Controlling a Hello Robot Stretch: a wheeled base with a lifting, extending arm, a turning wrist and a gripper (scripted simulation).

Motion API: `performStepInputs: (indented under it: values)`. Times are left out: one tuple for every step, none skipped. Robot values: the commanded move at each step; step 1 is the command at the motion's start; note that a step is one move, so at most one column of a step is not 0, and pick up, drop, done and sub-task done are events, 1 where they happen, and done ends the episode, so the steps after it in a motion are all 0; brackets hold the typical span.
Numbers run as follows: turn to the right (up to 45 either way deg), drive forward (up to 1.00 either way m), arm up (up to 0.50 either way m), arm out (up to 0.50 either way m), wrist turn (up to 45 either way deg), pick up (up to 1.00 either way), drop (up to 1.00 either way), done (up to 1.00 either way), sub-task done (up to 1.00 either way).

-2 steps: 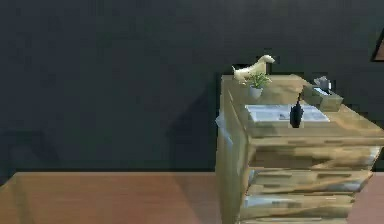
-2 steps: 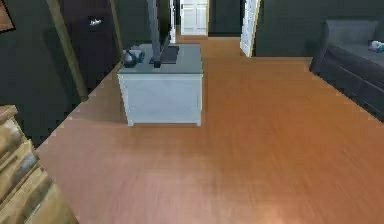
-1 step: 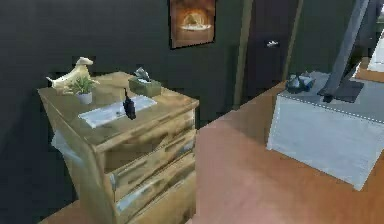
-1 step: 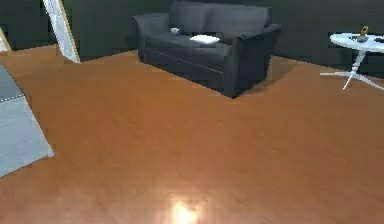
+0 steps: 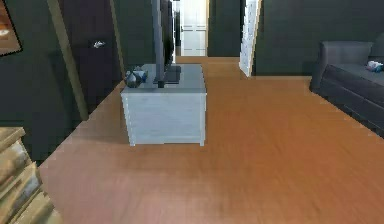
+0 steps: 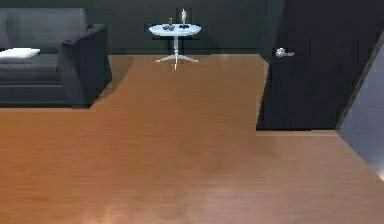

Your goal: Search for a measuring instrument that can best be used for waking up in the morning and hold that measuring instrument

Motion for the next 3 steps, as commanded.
performStepInputs:
  values:
    - [18.0, 0.00, 0.00, 0.00, 0.0, 0.00, 0.00, 0.00, 0.00]
    - [0.0, 1.00, 0.00, 0.00, 0.0, 0.00, 0.00, 0.00, 0.00]
    - [3.0, 0.00, 0.00, 0.00, 0.0, 0.00, 0.00, 0.00, 0.00]
